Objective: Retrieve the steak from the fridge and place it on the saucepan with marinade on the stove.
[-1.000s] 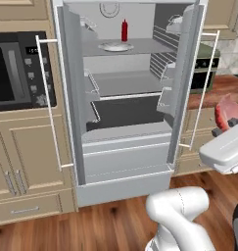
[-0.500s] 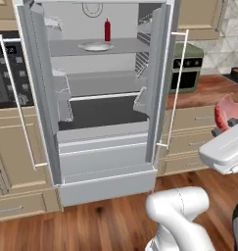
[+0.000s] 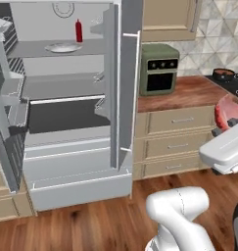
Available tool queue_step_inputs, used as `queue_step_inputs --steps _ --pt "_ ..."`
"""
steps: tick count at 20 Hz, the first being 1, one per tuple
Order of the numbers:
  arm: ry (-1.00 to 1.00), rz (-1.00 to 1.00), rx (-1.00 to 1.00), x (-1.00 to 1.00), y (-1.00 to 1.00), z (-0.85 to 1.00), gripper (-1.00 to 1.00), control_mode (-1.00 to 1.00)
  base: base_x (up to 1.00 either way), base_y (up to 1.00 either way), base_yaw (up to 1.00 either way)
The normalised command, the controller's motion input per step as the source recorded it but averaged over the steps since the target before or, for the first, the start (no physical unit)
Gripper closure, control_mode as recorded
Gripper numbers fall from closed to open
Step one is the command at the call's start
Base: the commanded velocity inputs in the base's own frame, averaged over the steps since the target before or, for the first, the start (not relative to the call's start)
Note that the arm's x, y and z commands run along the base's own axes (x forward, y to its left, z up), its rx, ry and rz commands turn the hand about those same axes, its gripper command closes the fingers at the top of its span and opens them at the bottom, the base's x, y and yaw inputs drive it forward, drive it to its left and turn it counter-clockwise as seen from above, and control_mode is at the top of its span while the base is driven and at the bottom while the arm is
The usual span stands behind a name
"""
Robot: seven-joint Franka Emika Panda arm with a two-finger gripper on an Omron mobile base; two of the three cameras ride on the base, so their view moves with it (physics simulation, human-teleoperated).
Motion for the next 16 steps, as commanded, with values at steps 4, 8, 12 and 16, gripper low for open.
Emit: queue_step_inputs --steps 4,8,12,16 --pt "0.00 0.00 0.00 0.00 0.00 0.00 1.00 1.00 0.00 -0.71 0.00" --pt "0.00 0.00 0.00 0.00 0.00 0.00 1.00 1.00 0.00 -0.71 0.00" --pt "0.00 0.00 0.00 0.00 0.00 0.00 1.00 1.00 0.00 -0.68 0.00" --pt "0.00 0.00 0.00 0.00 0.00 0.00 1.00 1.00 -0.01 -0.65 0.00"
